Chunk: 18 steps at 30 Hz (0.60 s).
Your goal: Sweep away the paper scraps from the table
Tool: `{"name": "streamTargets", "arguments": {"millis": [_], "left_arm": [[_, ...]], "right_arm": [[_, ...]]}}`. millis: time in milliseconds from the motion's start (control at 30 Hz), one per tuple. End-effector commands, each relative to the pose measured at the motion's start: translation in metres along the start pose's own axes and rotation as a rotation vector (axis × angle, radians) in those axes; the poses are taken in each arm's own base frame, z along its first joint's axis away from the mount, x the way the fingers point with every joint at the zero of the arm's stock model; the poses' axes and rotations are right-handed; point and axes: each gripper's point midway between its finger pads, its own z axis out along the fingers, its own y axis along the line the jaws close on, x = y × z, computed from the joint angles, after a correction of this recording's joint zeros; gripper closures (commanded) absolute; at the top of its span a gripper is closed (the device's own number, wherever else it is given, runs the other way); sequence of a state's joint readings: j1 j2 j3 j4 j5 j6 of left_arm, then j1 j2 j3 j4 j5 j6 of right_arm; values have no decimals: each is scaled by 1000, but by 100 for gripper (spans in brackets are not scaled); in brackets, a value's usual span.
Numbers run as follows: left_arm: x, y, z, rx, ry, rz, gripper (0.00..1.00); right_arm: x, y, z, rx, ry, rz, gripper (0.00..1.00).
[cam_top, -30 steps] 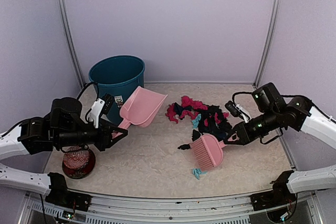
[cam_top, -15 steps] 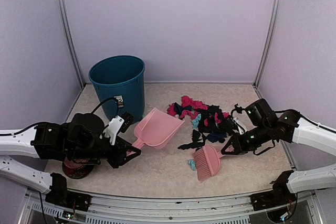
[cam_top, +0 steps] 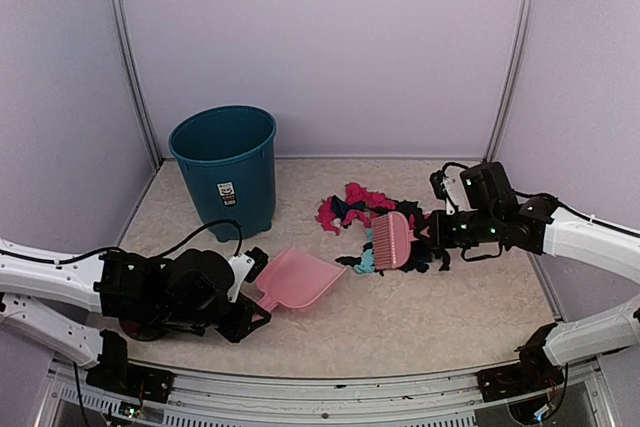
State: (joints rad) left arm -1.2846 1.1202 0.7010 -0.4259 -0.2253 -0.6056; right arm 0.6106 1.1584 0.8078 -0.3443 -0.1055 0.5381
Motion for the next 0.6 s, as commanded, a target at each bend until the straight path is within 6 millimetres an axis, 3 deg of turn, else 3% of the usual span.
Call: {"name": "streamTargets", "arguments": {"millis": [0, 267, 567], "left_arm": [[2, -1, 12, -13, 1, -2, 100], [7, 0, 49, -103, 56, 73, 100], [5, 5, 85, -202, 71, 126, 100]], "right_arm": [[-49, 3, -5, 5, -156, -22, 100], [-79, 17, -40, -22, -251, -53, 100], [-71, 17, -56, -41, -270, -51, 100]]}}
